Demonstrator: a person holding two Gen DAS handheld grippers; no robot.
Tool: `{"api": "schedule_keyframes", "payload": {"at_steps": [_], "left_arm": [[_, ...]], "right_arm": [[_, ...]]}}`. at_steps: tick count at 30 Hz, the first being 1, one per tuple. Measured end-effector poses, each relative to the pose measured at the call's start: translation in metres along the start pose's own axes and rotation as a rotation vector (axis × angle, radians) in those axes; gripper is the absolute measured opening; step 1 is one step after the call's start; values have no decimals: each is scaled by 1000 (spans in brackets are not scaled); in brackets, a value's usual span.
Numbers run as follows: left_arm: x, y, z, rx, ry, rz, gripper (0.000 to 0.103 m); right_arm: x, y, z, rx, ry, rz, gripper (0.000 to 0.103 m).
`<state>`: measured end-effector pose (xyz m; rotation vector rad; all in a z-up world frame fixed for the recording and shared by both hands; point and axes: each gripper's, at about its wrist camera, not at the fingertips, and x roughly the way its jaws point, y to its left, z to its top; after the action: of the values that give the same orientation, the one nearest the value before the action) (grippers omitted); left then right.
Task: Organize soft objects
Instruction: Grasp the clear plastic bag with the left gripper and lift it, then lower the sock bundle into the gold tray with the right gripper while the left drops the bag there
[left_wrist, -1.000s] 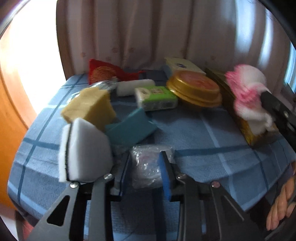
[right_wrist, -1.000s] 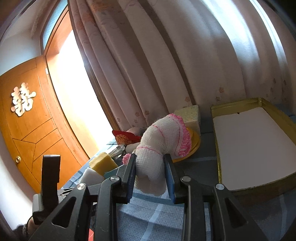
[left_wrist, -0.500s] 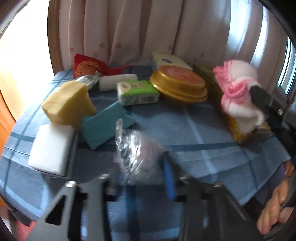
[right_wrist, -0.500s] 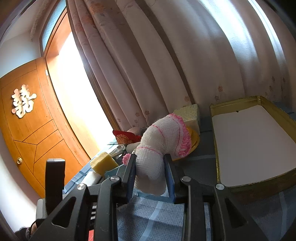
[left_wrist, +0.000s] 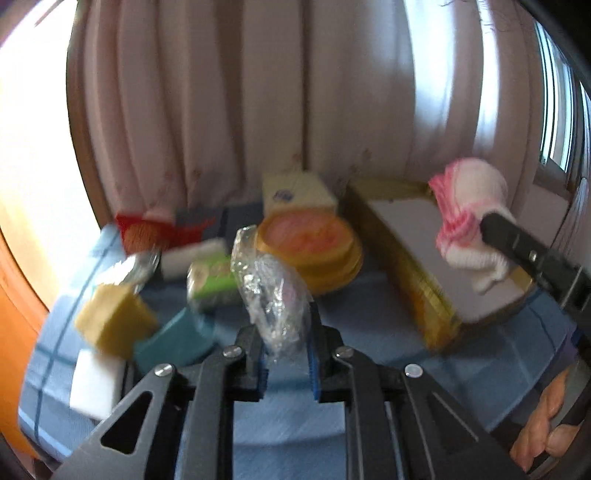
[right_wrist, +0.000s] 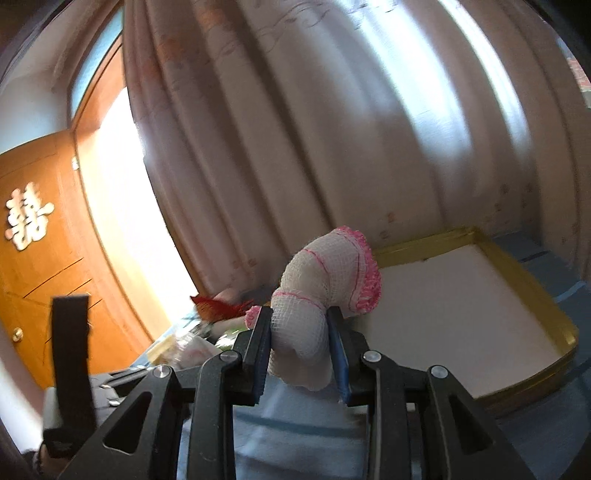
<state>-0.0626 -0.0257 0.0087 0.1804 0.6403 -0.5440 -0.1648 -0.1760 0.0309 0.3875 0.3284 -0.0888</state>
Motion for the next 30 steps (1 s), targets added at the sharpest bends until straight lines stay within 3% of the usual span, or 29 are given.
{"api": "schedule_keyframes", "payload": {"at_steps": [7, 14, 30], "left_arm": [[9, -57, 40, 73, -71, -45, 14], [30, -111, 54, 157, -69, -50, 14], [68, -137, 56, 177, 7, -5, 14]], "right_arm": [[-19, -49, 21, 8, -65, -176, 32], [-28, -87, 34, -10, -68, -309, 32], [-9, -107, 37, -56, 37, -349, 34]]}}
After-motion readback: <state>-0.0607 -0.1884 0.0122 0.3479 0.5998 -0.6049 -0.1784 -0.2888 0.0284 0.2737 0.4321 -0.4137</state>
